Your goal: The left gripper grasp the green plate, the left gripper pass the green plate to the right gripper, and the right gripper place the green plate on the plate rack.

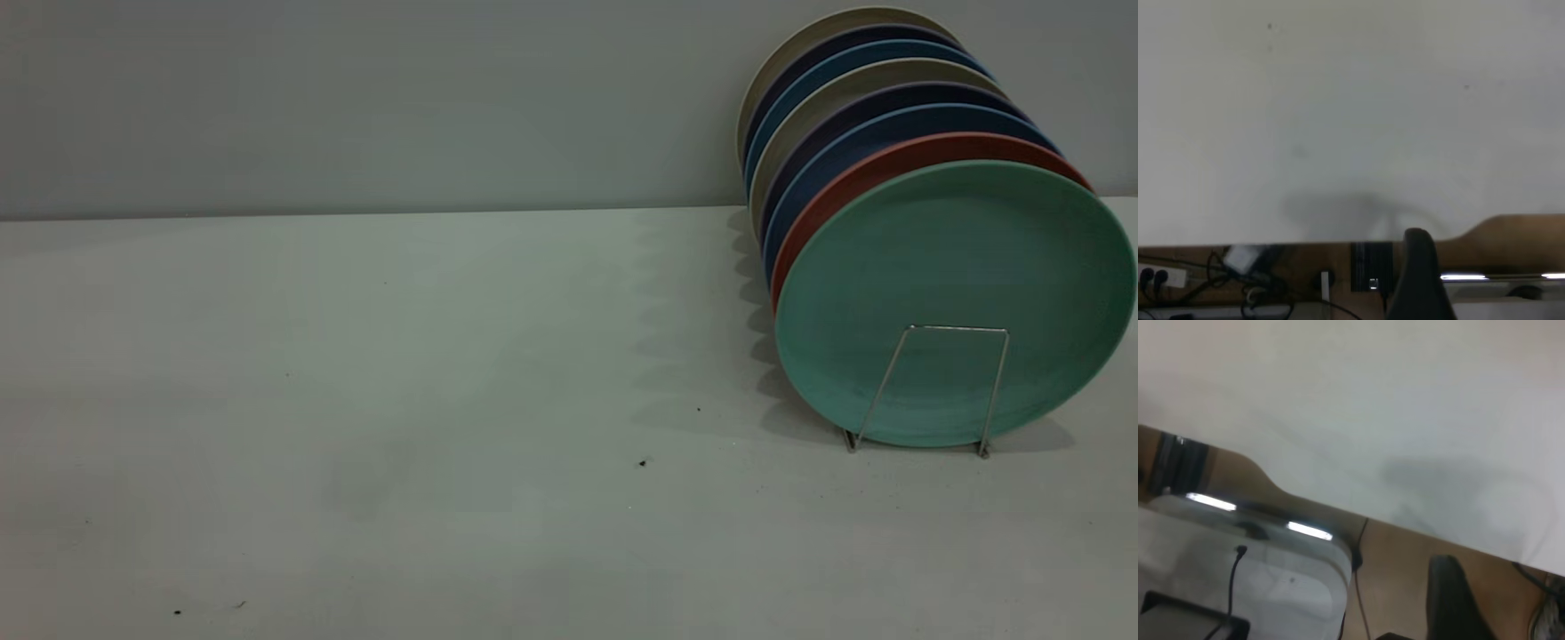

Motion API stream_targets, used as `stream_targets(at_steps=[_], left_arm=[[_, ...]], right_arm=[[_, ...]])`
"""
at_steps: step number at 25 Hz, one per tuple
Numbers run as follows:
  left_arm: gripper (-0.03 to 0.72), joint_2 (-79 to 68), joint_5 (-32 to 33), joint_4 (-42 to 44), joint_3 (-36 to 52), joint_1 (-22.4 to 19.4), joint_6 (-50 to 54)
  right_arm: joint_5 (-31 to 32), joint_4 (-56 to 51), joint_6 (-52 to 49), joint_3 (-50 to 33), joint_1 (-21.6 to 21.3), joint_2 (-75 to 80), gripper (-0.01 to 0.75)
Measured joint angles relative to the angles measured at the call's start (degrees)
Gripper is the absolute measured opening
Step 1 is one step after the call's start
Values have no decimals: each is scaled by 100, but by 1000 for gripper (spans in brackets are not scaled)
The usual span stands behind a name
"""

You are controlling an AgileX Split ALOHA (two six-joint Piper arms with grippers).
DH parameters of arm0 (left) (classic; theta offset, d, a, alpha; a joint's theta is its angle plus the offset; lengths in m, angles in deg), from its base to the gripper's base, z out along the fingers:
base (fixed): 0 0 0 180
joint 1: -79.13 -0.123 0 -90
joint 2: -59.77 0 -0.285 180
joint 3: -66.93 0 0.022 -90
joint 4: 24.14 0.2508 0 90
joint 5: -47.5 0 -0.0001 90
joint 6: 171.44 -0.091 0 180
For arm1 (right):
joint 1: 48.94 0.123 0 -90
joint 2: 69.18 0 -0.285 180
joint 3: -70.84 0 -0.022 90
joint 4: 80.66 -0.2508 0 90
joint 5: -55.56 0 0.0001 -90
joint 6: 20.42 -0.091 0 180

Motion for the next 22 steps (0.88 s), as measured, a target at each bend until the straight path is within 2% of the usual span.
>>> stream_targets(at_steps=[4, 14, 17, 22], left_arm=[[592, 841, 375, 0, 73, 0, 95], [592, 2272, 375, 11, 186, 0, 113], [592, 2462, 375, 17, 568, 32, 113], [592, 2496, 229, 28, 709, 236, -57]], right_arm=[[28, -81, 11, -362, 0, -890, 415], [-294, 91, 7, -1238, 0, -2815, 415], [-324, 161, -43, -1280, 0, -3140, 415], [-329, 184, -81, -1287, 0, -3361, 388]])
